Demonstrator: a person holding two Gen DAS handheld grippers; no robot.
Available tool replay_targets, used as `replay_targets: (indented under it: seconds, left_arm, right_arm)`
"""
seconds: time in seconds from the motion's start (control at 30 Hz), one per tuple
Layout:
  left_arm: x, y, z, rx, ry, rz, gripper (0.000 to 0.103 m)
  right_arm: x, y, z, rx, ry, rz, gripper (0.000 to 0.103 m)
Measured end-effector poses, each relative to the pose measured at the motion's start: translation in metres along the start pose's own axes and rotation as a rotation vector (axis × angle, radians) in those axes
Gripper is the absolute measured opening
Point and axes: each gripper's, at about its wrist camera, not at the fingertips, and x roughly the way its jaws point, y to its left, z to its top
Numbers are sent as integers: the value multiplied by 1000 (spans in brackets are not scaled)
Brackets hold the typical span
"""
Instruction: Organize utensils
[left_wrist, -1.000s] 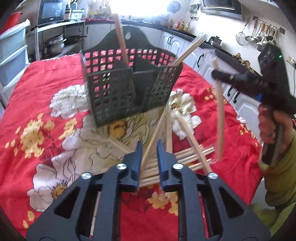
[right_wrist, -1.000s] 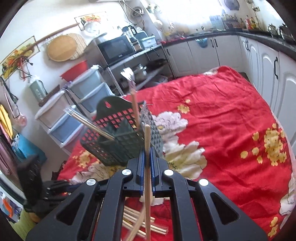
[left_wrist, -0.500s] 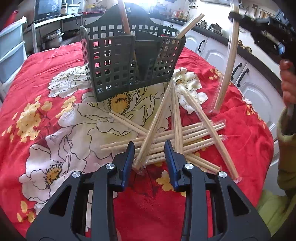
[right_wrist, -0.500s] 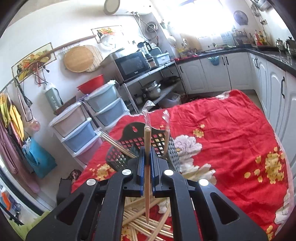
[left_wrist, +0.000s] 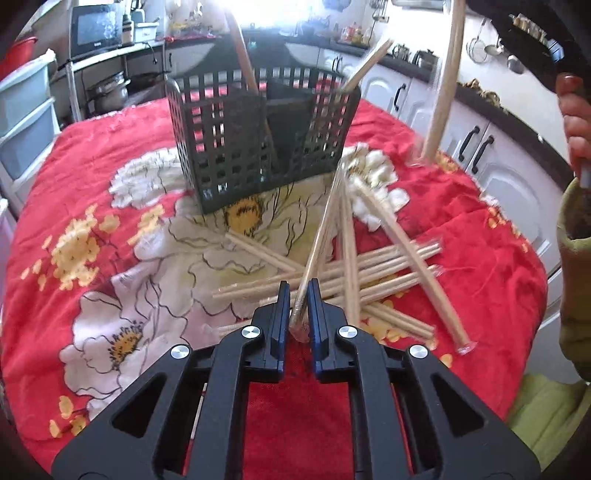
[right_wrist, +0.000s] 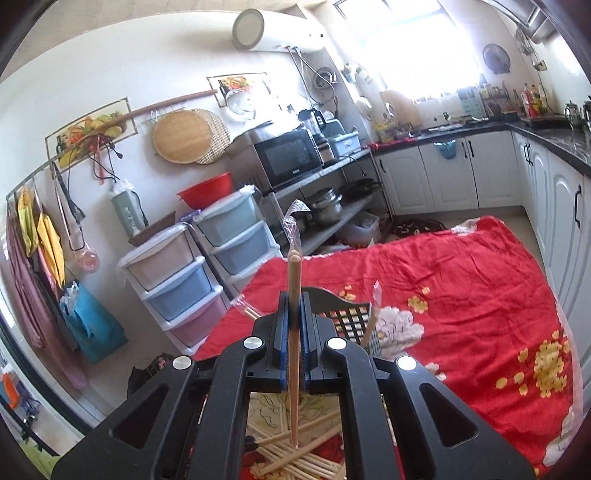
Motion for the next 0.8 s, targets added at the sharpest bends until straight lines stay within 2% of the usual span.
replay_targets:
  seconds: [0.23,0.4,0.47,0.53,0.6,0.7,0.8]
  left_arm:
    - [-27,-3,19,-37,-98,-27,0]
    - [-39,-3,39,-61,-160,-35,0]
    - [-35,-4,43,-46,-150,-64,0]
    - [-29,-6,42,-33,-143,-47,0]
    - [-16,-6,41,-25,-99,-50,1]
    - [6,-4,44,-31,-50,-32,7]
    - [27,-10,57,-4,-8,-51,27]
  right_arm:
    - [-3,7,10,-12,-29,10,6]
    - [-6,9,14,-15,-44,14,6]
    - [-7,10,15,-16,-48,13,6]
    - [-8,9,15,-18,-50,15,6]
    - [-8,9,15,-17,-51,14,6]
    - [-8,9,15,-14,-50,14,6]
    - [-11,7,15,-10,-57,10,6]
